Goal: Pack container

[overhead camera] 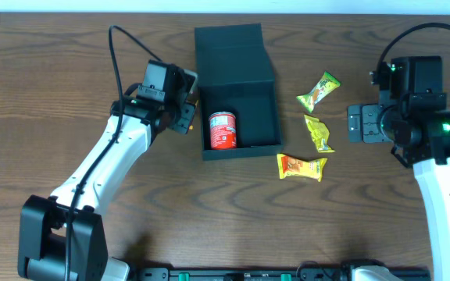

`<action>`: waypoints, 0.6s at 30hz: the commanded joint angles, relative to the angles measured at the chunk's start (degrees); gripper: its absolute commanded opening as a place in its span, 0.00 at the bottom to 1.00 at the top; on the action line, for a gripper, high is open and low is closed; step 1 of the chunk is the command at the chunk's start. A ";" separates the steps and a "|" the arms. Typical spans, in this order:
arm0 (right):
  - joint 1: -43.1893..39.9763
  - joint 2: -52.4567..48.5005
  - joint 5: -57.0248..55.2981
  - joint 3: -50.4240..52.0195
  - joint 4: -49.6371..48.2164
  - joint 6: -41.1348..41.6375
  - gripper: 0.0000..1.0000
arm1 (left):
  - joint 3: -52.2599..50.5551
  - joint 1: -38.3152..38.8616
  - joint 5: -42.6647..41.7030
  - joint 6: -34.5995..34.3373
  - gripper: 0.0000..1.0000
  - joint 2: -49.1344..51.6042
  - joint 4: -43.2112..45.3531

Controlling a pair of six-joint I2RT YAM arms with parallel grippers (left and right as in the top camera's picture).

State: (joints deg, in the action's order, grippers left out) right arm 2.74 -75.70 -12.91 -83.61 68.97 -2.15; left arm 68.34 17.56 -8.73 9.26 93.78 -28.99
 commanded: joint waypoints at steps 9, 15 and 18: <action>-0.20 0.09 -0.61 -0.59 -0.37 -0.72 0.99 | 2.78 3.96 3.69 22.56 0.45 0.74 7.04; -0.20 0.11 -0.61 -0.59 0.07 -0.70 0.99 | 3.52 4.00 3.85 24.20 0.51 1.07 13.00; -0.20 0.09 -0.61 -0.59 0.04 -0.70 0.99 | 5.62 4.02 4.42 25.81 0.54 2.69 12.70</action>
State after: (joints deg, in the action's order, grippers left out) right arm 2.74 -75.70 -12.91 -83.61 68.97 -2.15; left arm 71.22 21.56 -5.52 32.23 94.45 -16.36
